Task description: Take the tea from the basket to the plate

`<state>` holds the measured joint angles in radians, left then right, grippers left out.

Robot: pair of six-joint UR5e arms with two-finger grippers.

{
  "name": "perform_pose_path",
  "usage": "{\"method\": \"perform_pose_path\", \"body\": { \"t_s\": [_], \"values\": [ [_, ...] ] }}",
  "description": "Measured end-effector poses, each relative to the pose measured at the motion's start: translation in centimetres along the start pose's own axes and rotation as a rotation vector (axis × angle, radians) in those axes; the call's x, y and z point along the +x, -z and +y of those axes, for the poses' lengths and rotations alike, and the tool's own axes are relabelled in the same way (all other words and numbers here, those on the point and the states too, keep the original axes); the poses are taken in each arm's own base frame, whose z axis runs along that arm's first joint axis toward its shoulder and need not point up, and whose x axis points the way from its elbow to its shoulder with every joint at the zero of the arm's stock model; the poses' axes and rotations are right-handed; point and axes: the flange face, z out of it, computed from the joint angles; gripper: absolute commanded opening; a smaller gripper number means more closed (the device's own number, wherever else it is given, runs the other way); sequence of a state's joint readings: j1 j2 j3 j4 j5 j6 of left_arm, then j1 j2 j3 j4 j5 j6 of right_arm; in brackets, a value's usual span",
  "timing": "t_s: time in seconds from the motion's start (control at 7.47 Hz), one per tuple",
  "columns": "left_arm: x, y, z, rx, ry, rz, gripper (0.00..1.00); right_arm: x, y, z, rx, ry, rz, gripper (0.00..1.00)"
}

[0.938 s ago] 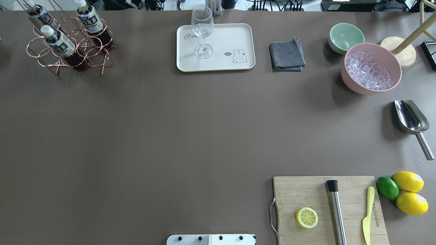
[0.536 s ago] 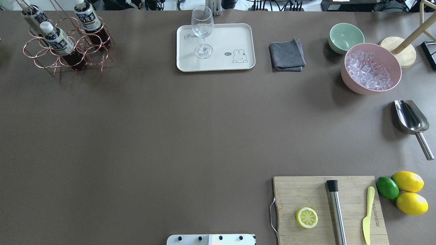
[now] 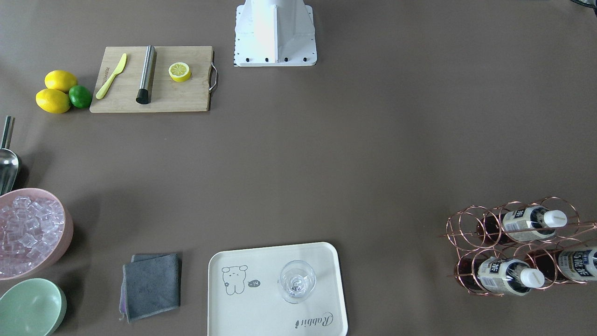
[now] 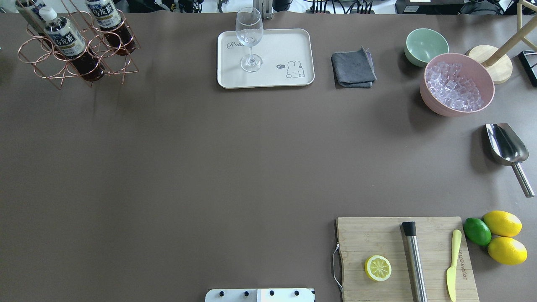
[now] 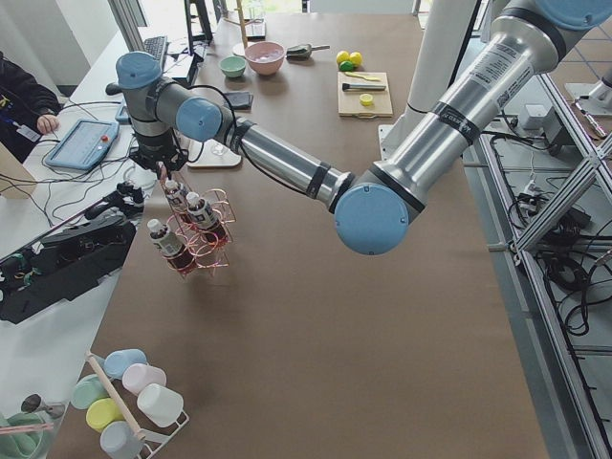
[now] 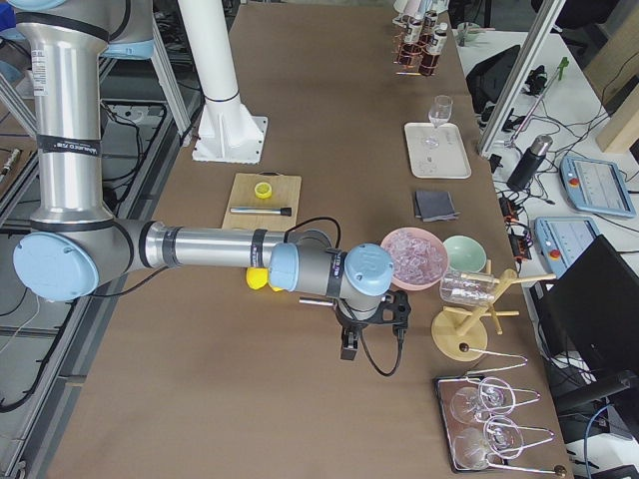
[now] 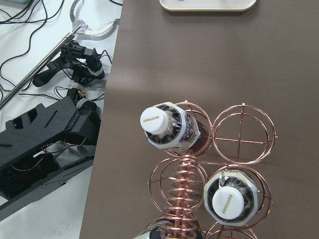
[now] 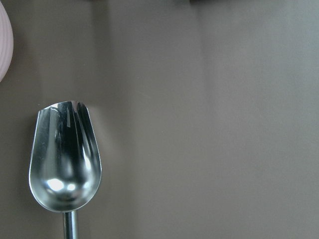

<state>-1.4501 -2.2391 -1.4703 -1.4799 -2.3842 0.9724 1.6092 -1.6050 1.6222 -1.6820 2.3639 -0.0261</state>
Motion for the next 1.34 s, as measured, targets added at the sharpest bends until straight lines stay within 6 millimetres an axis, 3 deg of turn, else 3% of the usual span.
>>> {"method": "perform_pose_path", "body": {
  "t_s": [0.4, 0.8, 1.07, 1.34],
  "values": [
    [4.4, 6.0, -1.0, -0.014, 0.055, -0.006, 0.00, -0.2, 0.2, -0.1, 0.004, 0.003, 0.000, 1.00],
    [7.8, 8.6, -2.5, -0.010, 0.128, -0.014, 0.00, -0.2, 0.2, -0.1, 0.005, 0.004, 0.000, 1.00],
    [12.0, 7.7, -7.1, 0.027, 0.117, 0.005, 0.00, -0.3, 0.3, -0.1, 0.006, 0.004, -0.001, 1.00],
    [17.2, 5.0, -15.4, 0.075, 0.111, 0.075, 0.00, -0.3, 0.2, -0.1, 0.005, 0.004, -0.001, 1.00]
  ]
}}
